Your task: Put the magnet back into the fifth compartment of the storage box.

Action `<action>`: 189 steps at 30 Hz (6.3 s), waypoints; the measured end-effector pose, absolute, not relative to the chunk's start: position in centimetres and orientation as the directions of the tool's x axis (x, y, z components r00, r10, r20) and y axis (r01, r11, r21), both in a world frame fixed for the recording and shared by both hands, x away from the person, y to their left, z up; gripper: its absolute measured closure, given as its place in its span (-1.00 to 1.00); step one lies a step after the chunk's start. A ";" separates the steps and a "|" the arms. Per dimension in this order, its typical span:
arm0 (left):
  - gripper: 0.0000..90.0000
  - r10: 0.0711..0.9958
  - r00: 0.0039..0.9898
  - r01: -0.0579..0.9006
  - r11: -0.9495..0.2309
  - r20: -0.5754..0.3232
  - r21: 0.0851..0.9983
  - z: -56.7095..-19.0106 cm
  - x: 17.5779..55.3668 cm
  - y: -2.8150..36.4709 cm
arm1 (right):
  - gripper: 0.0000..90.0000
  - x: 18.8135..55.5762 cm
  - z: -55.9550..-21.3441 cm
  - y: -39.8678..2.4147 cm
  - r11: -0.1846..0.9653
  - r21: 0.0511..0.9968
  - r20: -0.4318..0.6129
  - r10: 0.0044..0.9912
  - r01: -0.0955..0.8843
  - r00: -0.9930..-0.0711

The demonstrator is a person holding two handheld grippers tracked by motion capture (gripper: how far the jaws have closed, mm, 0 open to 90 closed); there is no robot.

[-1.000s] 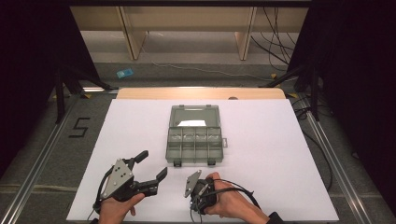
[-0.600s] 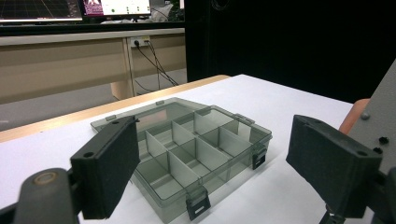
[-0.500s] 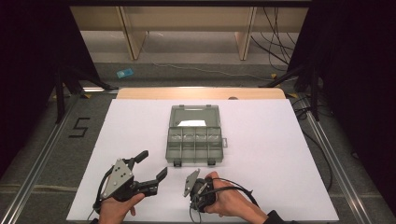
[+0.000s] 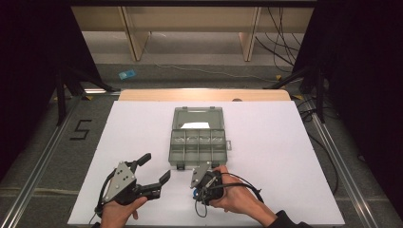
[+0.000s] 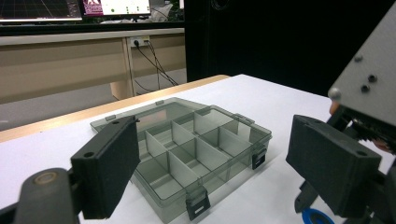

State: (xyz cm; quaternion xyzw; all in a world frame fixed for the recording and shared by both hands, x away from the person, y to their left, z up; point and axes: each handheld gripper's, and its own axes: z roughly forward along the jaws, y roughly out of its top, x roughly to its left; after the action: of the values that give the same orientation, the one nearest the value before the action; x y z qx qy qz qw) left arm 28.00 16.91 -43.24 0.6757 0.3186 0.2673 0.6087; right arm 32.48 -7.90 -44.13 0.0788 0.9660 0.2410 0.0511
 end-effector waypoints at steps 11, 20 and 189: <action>-0.64 0.757 0.653 0.105 -0.057 -0.026 0.993 -43.2 28.0 17.0 | 0.39 33.8 -43.3 -7.7 0.847 0.517 -0.091 0.202 0.127 -0.975; -0.64 0.758 0.652 0.105 -0.056 -0.026 0.993 -43.2 28.0 17.0 | 0.39 34.6 -42.8 -7.2 0.832 0.541 -0.106 0.210 0.121 -0.972; -0.64 0.754 0.656 0.115 -0.055 -0.034 0.992 -43.3 27.9 16.9 | -0.35 40.0 -40.4 -10.5 0.535 0.816 -0.094 0.495 0.218 -0.864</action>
State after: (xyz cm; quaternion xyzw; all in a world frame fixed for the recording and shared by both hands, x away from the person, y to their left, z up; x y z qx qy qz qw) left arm 27.92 16.94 -43.26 0.6769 0.3208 0.2628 0.6081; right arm 40.04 -10.51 -40.45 0.2068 0.8615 0.4356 0.1592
